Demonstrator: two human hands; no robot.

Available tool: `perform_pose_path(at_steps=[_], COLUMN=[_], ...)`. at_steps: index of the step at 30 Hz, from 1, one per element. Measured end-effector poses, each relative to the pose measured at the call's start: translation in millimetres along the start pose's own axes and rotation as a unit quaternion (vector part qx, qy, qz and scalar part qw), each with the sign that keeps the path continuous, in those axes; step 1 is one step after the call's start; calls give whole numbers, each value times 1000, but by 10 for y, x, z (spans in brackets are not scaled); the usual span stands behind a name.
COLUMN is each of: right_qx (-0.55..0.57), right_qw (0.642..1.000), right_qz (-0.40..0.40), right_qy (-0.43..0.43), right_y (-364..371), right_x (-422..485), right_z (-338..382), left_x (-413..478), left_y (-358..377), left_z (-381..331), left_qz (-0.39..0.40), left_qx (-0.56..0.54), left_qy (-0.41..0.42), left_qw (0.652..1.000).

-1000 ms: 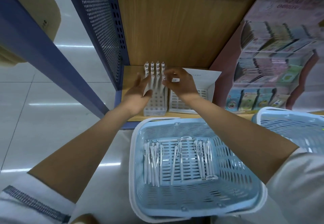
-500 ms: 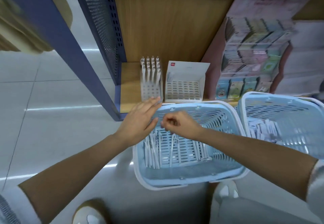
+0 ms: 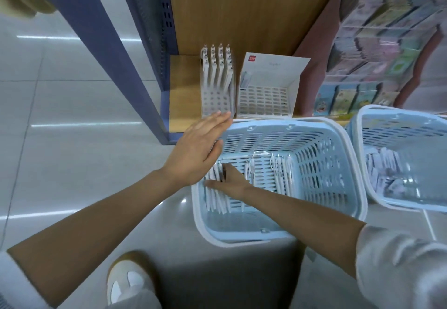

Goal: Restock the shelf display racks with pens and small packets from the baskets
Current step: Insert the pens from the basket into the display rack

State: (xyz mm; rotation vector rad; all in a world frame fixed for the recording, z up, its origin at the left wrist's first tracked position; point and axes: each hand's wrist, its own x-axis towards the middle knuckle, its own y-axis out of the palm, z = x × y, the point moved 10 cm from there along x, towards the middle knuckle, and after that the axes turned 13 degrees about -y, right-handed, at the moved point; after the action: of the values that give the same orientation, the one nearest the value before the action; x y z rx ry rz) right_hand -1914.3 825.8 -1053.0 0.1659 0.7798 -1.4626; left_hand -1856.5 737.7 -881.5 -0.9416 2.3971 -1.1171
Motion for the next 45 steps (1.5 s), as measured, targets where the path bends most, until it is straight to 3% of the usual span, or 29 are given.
perform_pose_path(at_steps=[7,11,20,27,31,34,37,39,41,45], right_qx=[-39,43,115,118,141,171,183,190,173,194], right_qw=[999,999,990,981,967,948,931,924,925,918], right_qz=[15,12,34,100,74,-7,-89,-117,-133,-151], right_qy=[19,16,-70,-119,-199,-268,-302,-311,-311,-310], right_y=[28,31,-262,-572,-1016,-1449,-1740,-1800,-1779,-1733], right_x=[49,38,-243,-617,-738,-673,-565,-521,-472,-333], right_z=[24,39,425,770,1308,1732,1969,2065,2109,2113], left_x=[-8,-7,4,76,173,241,345,401,468,497], left_y=[-14,-3,-6,-69,-293,-353,-92,14,6,-85], left_z=[14,23,28,-17,-244,-312,-397,-494,-527,-413], left_qz=[-7,-6,-1,-6,-45,-36,90,153,160,134], left_qx=[-8,-5,-2,-2,-95,-271,-428,-472,-499,-489], left_qy=[-7,-9,-10,-3,-21,-95,-159,-181,-203,-240], left_qw=[1000,1000,1000,1000,994,957,885,849,827,828])
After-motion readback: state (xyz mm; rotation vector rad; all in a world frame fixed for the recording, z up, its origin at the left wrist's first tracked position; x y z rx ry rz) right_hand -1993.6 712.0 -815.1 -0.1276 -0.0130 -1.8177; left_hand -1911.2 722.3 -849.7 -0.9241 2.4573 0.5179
